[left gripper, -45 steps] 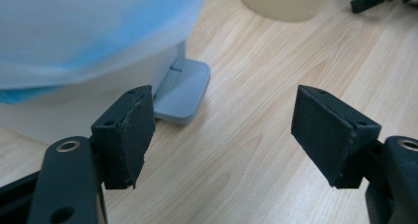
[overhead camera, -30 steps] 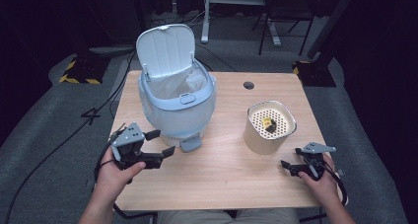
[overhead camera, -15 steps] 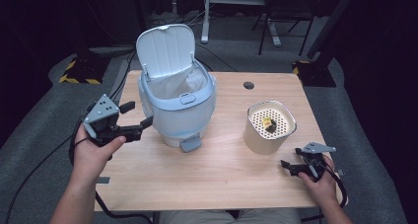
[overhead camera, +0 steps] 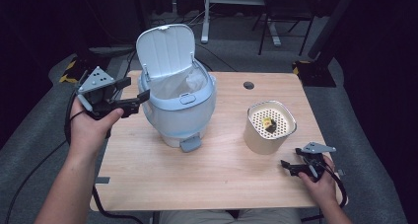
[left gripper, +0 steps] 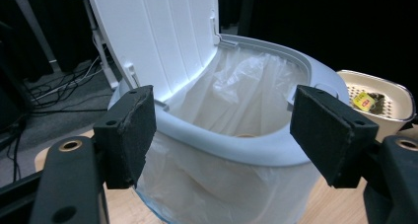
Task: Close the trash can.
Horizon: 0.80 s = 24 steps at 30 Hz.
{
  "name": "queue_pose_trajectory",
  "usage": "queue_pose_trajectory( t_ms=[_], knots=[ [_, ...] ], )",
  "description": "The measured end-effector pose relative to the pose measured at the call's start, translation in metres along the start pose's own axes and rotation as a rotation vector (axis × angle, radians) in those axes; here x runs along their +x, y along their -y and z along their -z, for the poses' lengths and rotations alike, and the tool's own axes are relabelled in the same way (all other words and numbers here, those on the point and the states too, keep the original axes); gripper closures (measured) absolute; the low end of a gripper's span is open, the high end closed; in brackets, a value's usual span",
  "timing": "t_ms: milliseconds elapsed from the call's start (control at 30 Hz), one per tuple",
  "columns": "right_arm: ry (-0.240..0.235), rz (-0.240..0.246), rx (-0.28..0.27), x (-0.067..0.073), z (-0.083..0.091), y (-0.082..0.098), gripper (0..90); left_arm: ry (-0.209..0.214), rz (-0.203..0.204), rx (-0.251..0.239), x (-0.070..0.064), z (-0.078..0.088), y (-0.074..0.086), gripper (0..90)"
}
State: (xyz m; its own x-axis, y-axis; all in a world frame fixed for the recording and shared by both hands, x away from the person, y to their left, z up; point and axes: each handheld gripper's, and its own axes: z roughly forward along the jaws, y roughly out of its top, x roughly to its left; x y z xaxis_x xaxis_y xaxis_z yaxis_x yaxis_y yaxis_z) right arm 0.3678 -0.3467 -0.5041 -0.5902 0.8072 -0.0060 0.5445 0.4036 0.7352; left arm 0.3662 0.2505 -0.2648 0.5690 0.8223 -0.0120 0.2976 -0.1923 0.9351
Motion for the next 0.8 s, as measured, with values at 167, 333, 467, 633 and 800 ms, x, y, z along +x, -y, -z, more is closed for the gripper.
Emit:
queue_pose_trajectory(
  t_ms=[167,333,467,633,800],
  knots=[
    [0.000,0.000,0.000,0.000,0.000,0.000,15.6,-0.025,0.044,-0.040,0.008,-0.003,-0.014,27.7],
    [-0.001,0.000,-0.001,0.000,0.000,0.000,15.6,-0.065,0.067,-0.051,0.017,-0.011,-0.026,28.0],
    [0.000,0.000,0.000,0.000,0.000,0.000,15.6,-0.083,0.066,-0.049,0.018,-0.016,-0.032,28.0],
    [0.000,-0.001,0.000,0.000,0.000,0.000,15.6,-0.159,0.006,-0.001,0.017,-0.029,-0.046,27.8],
    [0.000,-0.001,0.000,0.000,0.000,0.000,15.6,-0.157,0.012,0.005,0.020,-0.038,-0.052,27.2]
  ],
)
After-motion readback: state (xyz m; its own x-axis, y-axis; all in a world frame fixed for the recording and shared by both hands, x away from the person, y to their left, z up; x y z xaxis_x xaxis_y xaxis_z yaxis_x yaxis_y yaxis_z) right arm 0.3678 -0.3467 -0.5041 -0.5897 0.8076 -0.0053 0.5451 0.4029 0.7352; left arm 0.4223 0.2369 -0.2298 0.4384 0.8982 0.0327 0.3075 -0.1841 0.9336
